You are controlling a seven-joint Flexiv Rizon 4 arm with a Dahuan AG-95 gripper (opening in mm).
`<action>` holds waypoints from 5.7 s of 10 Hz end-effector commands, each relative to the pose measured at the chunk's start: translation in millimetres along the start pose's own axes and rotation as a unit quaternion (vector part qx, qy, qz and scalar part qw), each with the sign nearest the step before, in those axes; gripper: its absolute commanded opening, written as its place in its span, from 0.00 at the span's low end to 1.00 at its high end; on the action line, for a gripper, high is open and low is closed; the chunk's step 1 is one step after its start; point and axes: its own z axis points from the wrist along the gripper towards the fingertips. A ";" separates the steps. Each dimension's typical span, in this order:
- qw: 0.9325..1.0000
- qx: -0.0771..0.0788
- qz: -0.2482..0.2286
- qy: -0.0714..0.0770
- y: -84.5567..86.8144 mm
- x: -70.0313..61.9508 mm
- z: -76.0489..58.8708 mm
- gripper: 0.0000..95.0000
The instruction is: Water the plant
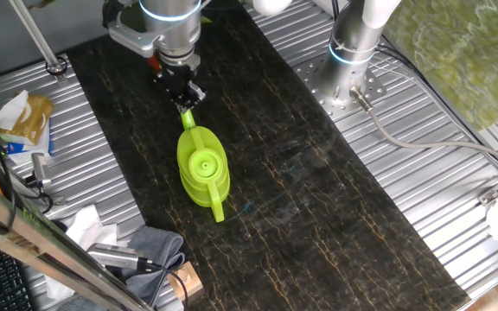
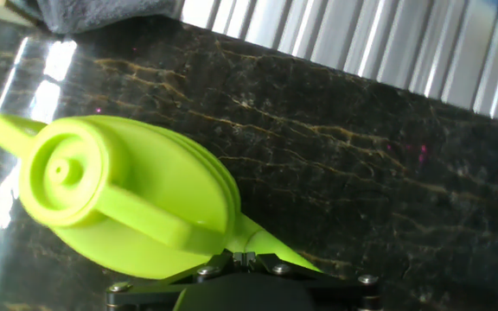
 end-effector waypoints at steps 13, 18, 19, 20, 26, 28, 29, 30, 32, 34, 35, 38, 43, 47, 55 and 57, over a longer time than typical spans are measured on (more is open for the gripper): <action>0.999 0.021 -0.044 -0.021 4.0 -39.6 -12.0 0.60; 0.982 0.048 -0.181 0.006 8.3 -56.1 -16.8 0.80; 0.974 0.054 -0.220 0.013 10.2 -62.2 -18.3 0.80; 0.972 0.056 -0.228 0.015 10.5 -63.4 -18.4 0.80; 0.948 0.066 -0.312 0.019 10.6 -71.6 -1.9 0.80; 0.949 0.054 -0.311 0.011 10.8 -73.6 4.7 0.80; 0.951 0.044 -0.305 0.008 11.1 -74.3 7.2 0.80; 0.954 0.030 -0.297 0.007 11.2 -74.9 9.2 1.00; 0.957 0.004 -0.288 0.014 11.2 -75.1 10.0 1.00; 0.956 -0.002 -0.293 0.014 11.3 -75.1 10.0 1.00; 0.956 -0.006 -0.292 0.015 11.3 -75.1 10.0 1.00; 0.959 -0.011 -0.284 0.014 11.4 -75.1 10.0 1.00; 0.958 -0.001 -0.287 0.011 11.4 -75.0 10.1 1.00; 0.953 -0.002 -0.303 0.009 11.4 -75.0 10.1 1.00; 0.945 -0.004 -0.328 0.012 11.4 -75.0 10.1 1.00; 0.946 -0.003 -0.325 0.011 14.5 -75.7 10.3 1.00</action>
